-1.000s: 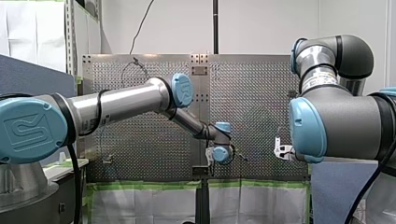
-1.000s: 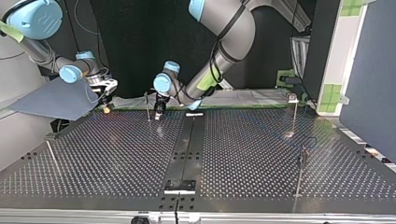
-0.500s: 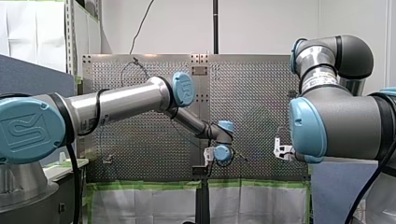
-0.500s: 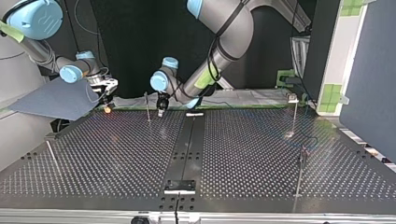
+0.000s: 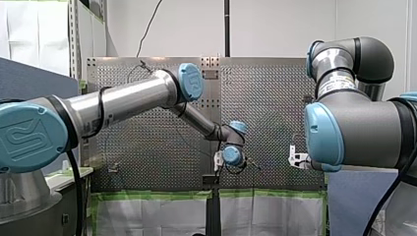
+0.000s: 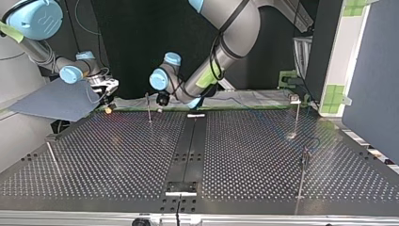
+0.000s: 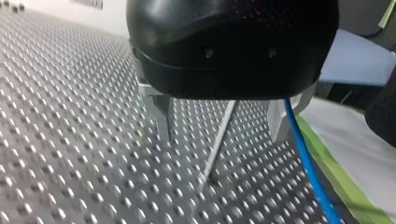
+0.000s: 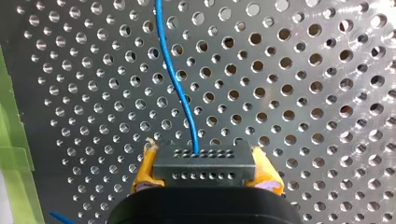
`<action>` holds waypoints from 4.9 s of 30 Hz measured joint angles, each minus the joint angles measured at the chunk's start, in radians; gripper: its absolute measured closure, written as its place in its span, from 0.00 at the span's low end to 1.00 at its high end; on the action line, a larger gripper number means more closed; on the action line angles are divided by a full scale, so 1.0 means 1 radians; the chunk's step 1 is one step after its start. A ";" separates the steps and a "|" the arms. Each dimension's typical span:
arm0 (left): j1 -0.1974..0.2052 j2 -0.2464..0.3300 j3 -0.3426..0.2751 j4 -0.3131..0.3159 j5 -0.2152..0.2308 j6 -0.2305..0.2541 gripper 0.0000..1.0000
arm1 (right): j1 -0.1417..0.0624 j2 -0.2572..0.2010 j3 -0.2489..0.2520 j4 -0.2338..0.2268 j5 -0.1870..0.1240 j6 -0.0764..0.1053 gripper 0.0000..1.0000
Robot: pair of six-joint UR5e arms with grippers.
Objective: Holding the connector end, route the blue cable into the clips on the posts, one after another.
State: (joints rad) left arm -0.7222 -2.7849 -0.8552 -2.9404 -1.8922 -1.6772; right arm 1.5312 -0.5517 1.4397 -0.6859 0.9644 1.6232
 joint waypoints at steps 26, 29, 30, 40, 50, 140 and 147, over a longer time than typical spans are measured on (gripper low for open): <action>-0.033 0.034 -0.143 -0.037 0.009 0.069 0.00 | 0.002 0.000 0.000 0.000 -0.009 -0.003 1.00; -0.044 0.034 -0.143 -0.035 0.037 0.076 0.00 | 0.003 0.000 0.000 0.000 -0.009 -0.003 1.00; -0.047 0.034 -0.143 -0.034 0.045 0.077 0.00 | 0.003 0.000 0.000 0.000 -0.009 -0.003 1.00; -0.061 0.034 -0.143 0.023 0.111 0.057 0.00 | 0.008 0.000 0.000 0.004 -0.008 -0.003 1.00; -0.072 0.034 -0.143 0.061 0.095 0.032 0.00 | 0.008 0.001 0.000 0.005 -0.008 -0.003 1.00; -0.125 0.280 -0.403 0.325 -0.126 -0.144 0.00 | 0.002 0.002 -0.001 0.021 -0.016 -0.017 1.00; -0.098 0.354 -0.477 0.296 -0.150 -0.175 0.00 | 0.007 0.002 -0.001 0.027 -0.019 -0.021 1.00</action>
State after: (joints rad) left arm -0.8198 -2.4307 -1.3324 -2.6448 -2.0418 -1.8518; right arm 1.5382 -0.5501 1.4383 -0.6588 0.9459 1.6026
